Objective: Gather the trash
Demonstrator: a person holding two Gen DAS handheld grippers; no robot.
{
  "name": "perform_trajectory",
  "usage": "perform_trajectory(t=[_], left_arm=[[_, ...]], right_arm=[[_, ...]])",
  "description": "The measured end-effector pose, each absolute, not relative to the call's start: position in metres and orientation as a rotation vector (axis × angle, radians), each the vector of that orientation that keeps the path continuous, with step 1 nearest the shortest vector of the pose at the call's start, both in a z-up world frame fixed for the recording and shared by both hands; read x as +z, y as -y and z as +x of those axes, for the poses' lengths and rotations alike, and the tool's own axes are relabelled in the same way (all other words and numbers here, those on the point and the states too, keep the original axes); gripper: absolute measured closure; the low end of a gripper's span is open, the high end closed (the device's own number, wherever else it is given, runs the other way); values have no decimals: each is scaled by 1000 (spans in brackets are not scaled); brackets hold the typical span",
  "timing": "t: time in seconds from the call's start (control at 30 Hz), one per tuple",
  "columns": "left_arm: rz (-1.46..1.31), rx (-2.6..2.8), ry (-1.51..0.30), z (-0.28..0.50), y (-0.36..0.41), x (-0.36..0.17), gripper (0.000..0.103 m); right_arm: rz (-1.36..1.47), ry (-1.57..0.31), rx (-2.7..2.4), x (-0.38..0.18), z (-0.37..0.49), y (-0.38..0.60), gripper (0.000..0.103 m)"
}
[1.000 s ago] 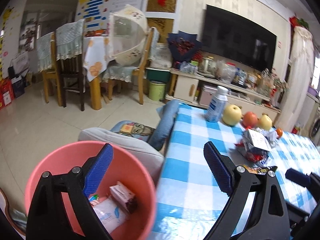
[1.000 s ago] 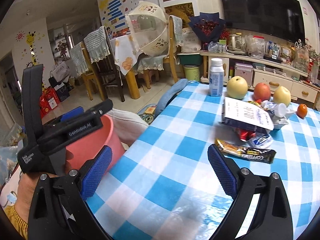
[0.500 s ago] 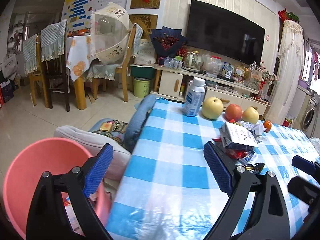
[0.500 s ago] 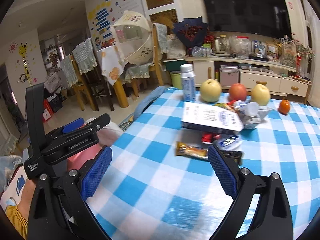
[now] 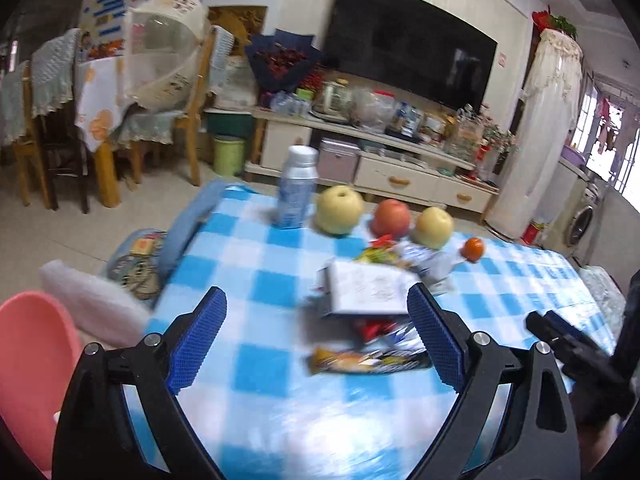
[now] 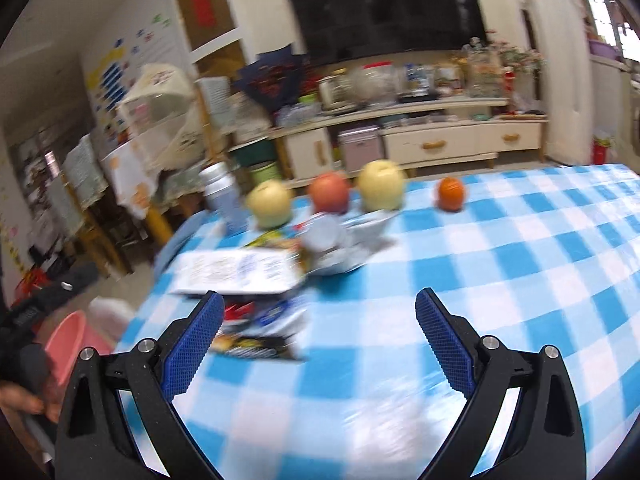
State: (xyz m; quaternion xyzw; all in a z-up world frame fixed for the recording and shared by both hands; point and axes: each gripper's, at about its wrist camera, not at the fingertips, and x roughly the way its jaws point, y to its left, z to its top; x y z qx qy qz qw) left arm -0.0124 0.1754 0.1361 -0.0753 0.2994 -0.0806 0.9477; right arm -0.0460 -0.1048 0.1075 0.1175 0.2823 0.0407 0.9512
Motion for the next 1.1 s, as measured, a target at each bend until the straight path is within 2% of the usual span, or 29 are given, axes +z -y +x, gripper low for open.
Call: perform_trajectory(t=[0.23, 0.5, 0.6, 0.77, 0.87, 1.0, 1.1], left_arm=[[-121, -191, -733, 79, -105, 139, 11], [-54, -85, -927, 184, -44, 85, 11], [-70, -37, -990, 210, -32, 65, 19], [-56, 37, -1061, 243, -18, 42, 22], [-33, 70, -1083, 254, -12, 34, 27], [-31, 74, -1140, 264, -10, 18, 41], [-23, 50, -1147, 260, -8, 10, 45]], right_arm=[[292, -611, 0, 84, -7, 165, 8], [411, -668, 4, 70, 8, 207, 8], [421, -678, 12, 69, 4, 214, 8], [437, -678, 23, 69, -2, 225, 8], [454, -691, 34, 67, -3, 229, 8], [472, -699, 40, 67, -4, 233, 8], [479, -694, 42, 68, -7, 236, 8]])
